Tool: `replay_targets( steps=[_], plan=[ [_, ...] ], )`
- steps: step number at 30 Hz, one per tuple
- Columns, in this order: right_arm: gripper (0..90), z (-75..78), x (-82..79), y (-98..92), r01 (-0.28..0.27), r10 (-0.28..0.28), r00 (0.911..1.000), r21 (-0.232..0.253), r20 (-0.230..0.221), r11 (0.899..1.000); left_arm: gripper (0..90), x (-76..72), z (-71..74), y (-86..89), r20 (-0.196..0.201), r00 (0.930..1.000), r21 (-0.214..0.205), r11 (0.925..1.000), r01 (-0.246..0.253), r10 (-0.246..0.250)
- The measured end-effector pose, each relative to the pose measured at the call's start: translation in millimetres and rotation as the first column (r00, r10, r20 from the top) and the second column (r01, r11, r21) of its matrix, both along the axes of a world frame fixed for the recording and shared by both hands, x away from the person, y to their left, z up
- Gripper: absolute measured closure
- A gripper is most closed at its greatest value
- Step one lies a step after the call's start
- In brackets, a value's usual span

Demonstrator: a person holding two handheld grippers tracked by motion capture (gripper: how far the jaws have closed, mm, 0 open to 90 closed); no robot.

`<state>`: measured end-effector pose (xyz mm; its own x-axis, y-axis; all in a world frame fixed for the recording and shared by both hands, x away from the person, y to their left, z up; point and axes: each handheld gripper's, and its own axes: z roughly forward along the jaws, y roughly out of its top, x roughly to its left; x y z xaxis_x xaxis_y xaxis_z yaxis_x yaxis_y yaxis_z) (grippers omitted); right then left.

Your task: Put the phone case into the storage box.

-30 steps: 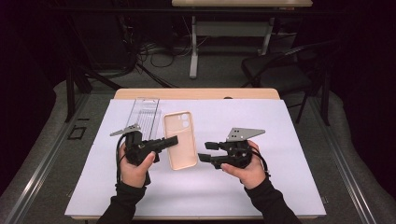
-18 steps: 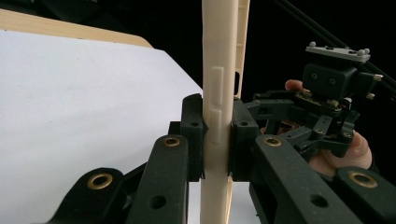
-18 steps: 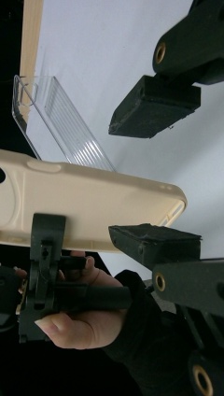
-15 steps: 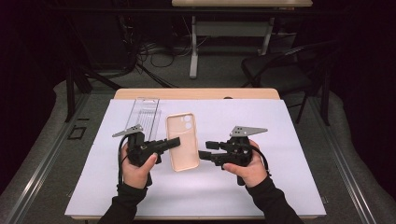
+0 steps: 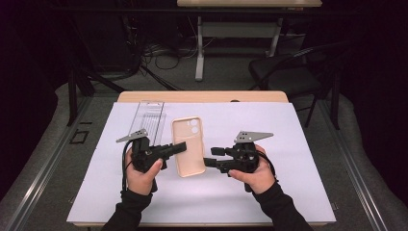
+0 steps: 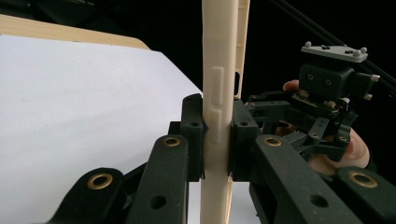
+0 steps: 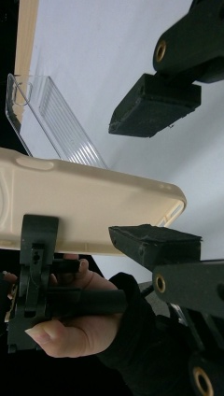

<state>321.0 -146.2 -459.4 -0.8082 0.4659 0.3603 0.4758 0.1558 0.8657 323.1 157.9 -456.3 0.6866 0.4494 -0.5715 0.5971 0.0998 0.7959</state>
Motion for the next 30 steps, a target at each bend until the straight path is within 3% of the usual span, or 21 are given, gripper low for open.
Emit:
replay_targets(
  steps=[7, 15, 23, 30],
  plan=[
    [53.1, 1.5, 0.1, -1.7, -0.002, 0.002, 1.0000, -0.028, 0.003, 1.000, 80.9, -1.7, -0.2, -1.9, 0.011, 0.9999, -0.001, 1.0000, 0.008, -0.008],
    [57.7, 2.1, 0.9, -3.4, -0.017, 0.018, 0.9998, -0.035, 0.013, 0.999, 81.0, -3.7, -1.3, -6.5, 0.021, 0.9995, 0.007, 0.9997, 0.024, -0.024],
    [59.0, 2.0, 1.2, -3.1, -0.035, 0.035, 0.9992, -0.034, -0.017, 0.999, 81.0, -5.6, -4.3, -12.8, 0.022, 0.9989, 0.013, 0.9991, 0.041, -0.041],
    [63.5, 1.7, 2.2, -5.4, -0.025, 0.025, 0.9981, -0.005, -0.056, 1.000, 81.0, -7.6, -7.3, -19.1, 0.027, 0.9982, 0.025, 0.9983, 0.052, -0.053]
  ],
)
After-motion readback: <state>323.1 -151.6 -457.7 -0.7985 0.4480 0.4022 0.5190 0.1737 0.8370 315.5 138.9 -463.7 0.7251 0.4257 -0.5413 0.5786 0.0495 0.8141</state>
